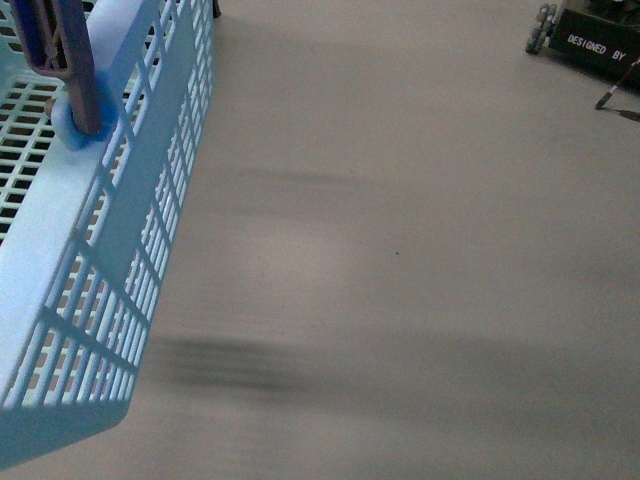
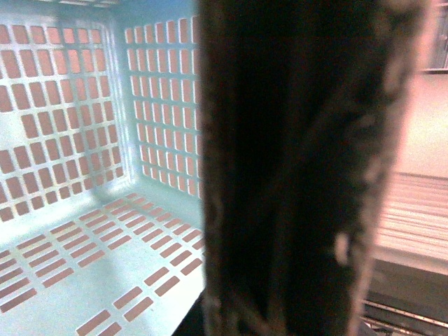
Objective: Pick mango and avocado into basket
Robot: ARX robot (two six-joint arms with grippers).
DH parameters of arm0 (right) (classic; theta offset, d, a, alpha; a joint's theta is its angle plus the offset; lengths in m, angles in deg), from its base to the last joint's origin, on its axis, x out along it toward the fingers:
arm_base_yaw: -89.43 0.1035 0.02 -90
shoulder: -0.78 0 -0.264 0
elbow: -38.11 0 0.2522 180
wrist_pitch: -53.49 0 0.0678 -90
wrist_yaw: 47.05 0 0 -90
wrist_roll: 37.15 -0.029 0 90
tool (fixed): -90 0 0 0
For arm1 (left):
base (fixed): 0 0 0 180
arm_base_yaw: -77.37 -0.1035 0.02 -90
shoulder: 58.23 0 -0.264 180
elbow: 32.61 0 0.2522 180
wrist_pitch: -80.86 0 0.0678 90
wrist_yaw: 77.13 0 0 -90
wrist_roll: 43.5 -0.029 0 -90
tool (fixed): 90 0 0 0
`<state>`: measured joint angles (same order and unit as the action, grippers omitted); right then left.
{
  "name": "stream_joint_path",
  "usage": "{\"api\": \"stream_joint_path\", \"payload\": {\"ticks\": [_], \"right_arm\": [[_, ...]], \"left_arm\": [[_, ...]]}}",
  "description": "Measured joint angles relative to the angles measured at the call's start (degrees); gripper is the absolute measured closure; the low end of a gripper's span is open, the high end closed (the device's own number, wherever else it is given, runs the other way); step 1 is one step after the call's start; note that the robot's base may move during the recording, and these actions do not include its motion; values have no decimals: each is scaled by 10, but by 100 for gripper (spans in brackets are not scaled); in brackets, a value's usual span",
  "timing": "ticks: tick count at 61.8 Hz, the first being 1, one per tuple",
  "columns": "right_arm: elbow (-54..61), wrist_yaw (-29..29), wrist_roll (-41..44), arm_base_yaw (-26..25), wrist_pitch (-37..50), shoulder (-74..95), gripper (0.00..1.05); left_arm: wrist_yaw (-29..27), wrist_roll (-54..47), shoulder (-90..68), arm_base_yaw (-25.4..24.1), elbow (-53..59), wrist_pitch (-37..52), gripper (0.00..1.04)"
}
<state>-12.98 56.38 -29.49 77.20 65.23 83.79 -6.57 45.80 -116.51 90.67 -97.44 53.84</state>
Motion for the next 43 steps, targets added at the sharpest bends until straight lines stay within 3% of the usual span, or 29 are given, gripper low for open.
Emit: {"api": "stream_joint_path", "payload": {"ticks": [43], "right_arm": [[0, 0, 0, 0, 0, 0, 8]], "left_arm": [[4, -4, 0, 0, 0, 0, 99]]}}
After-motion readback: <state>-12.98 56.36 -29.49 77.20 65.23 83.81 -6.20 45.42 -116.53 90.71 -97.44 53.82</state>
